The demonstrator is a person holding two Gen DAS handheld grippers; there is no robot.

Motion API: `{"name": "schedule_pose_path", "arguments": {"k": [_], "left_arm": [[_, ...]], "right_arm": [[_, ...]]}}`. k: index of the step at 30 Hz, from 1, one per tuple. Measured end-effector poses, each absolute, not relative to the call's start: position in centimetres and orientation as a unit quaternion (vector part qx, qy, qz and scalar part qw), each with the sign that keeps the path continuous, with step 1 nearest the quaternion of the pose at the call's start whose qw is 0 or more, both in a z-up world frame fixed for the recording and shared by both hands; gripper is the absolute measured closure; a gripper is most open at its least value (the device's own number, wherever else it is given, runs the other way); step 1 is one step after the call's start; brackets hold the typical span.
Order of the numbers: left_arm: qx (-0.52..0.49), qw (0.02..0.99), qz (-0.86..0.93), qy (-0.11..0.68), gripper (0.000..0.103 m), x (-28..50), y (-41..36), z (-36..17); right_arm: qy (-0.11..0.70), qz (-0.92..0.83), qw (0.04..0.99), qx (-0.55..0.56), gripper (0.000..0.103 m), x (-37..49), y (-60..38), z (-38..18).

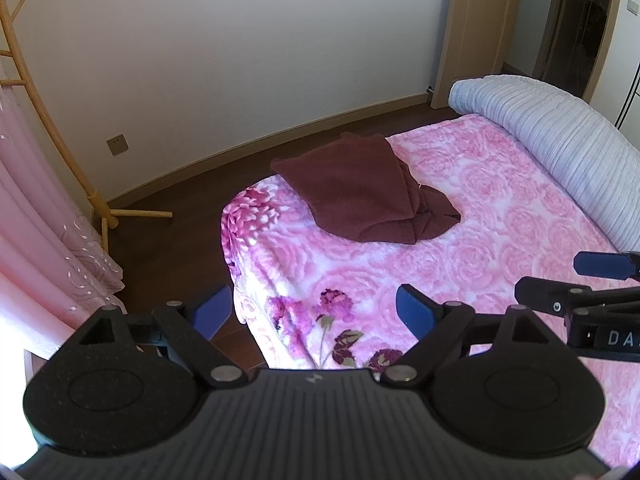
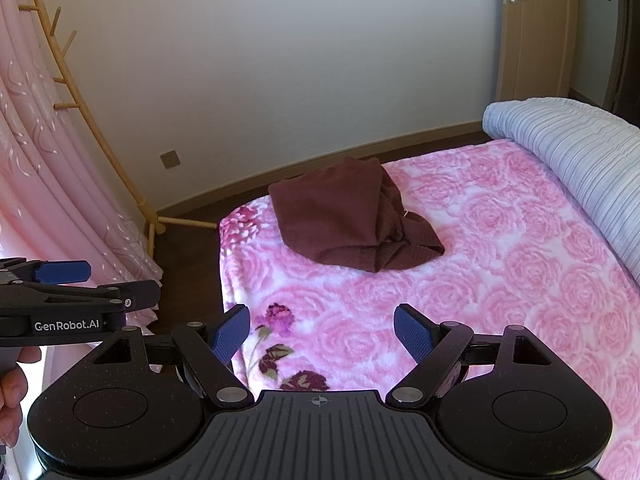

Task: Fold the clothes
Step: 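Move both grippers toward the crumpled brown vest on the bed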

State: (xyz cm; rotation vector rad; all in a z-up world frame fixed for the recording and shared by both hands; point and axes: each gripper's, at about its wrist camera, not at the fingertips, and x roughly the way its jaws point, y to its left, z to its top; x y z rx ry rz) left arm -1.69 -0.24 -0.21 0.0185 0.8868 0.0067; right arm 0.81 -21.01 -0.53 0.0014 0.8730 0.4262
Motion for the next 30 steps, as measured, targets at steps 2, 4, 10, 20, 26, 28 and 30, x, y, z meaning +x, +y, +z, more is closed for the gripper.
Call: {"name": "schedule_pose_path", "arguments": {"k": [2,4,10,20,26,28,30], "left_arm": [[0.01,0.903,0.003,0.43,0.016,-1.6,-0.3,-0.3],[0.01,0.903,0.002,0.43,0.016,-1.6,-0.3,-0.3],[0.011,0.901,0.001,0.433,0.016,-1.5,-0.4,-0.6],[0.008,0.899,0.012,0.438,0.016,-1.2,0.0,-1.0],[0.008,0.898,0.017,0.439,0.016,-0.8,-0.1,-1.1],[0.008,0.898,0.018,0.44,0.016,-0.7,-0.2,-1.1],[0.009,0.897,0.018,0.441,0.016,-0.6,-0.3,-1.2]], "right_arm": [[0.42,0.204,0.884,0.0,0.021,0.9,-20.9,-0.5],[0.421,0.204,0.884,-0.001,0.021,0.9,-20.9,-0.6],[0.422,0.205,0.883,-0.003,0.021,0.9,-20.7,-0.8],[0.429,0.212,0.878,-0.006,0.021,1.6,-20.6,-1.4],[0.432,0.215,0.876,-0.006,0.021,1.9,-20.6,-1.7],[0.432,0.215,0.876,-0.005,0.021,2.1,-20.7,-1.8],[0.433,0.215,0.875,-0.004,0.021,2.2,-20.8,-1.9]]}}
